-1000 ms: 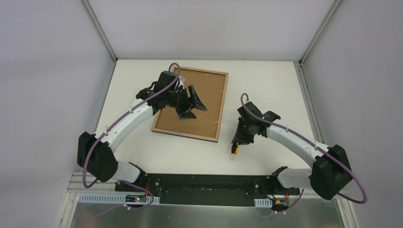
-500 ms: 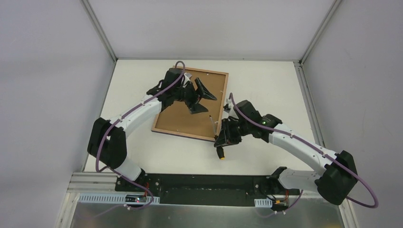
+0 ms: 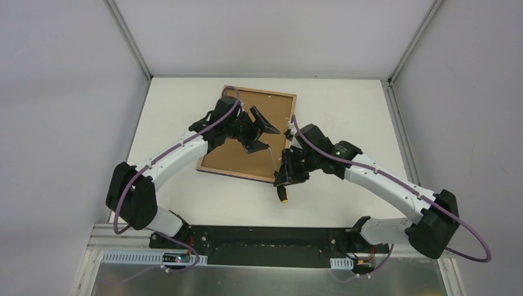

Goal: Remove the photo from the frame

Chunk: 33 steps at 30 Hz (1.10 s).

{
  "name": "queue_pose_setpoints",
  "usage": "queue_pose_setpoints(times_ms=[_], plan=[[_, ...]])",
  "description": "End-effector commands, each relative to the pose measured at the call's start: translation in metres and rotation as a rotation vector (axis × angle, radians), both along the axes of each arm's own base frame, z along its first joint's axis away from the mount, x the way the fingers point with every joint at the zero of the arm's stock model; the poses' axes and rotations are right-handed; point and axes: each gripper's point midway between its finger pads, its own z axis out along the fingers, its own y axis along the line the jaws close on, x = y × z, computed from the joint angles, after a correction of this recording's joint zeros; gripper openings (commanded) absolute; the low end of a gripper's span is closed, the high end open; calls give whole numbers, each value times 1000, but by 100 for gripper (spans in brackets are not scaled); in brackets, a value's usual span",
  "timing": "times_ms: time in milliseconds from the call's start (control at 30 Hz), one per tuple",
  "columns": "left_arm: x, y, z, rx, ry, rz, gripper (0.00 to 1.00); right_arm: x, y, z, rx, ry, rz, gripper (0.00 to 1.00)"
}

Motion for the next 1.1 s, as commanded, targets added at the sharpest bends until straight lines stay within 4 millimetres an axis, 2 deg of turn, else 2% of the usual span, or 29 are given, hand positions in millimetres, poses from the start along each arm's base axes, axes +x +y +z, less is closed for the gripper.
queue_pose_setpoints(times_ms=[0, 100, 200, 267, 333, 500, 633, 700, 867, 900, 933, 1067], plan=[[-19, 4, 1, 31, 29, -2, 74, 31, 16, 34, 44, -156, -30, 0], [-20, 21, -3, 114, 15, 41, 73, 38, 4, 27, -36, -163, -93, 0], [-16, 37, 9, 143, -67, 106, 75, 38, -6, 17, -79, -157, -128, 0], [-15, 38, 15, 142, -97, 89, 76, 35, -11, 11, -97, -144, -138, 0], [-16, 34, 16, 130, -89, 69, 76, 33, -10, 10, -90, -134, -130, 0], [-20, 3, 16, 35, -59, -55, 74, 35, 14, 33, 9, -169, -71, 0], [-18, -9, 18, 24, -68, -87, 71, 38, 27, 43, 36, -176, -43, 0], [-17, -11, 14, 19, -47, -84, 60, 37, 31, 47, 47, -186, -37, 0], [-14, -23, 17, -51, -18, -88, 17, 35, 27, 40, 5, -181, -62, 0], [-13, -23, 18, -66, -12, -78, 7, 35, 24, 38, -7, -183, -77, 3], [-12, -22, 19, -80, -3, -64, 0, 36, 21, 38, -20, -189, -100, 19], [-8, -14, 20, -146, 102, 37, 0, 37, 4, 42, -73, -235, -177, 82]])
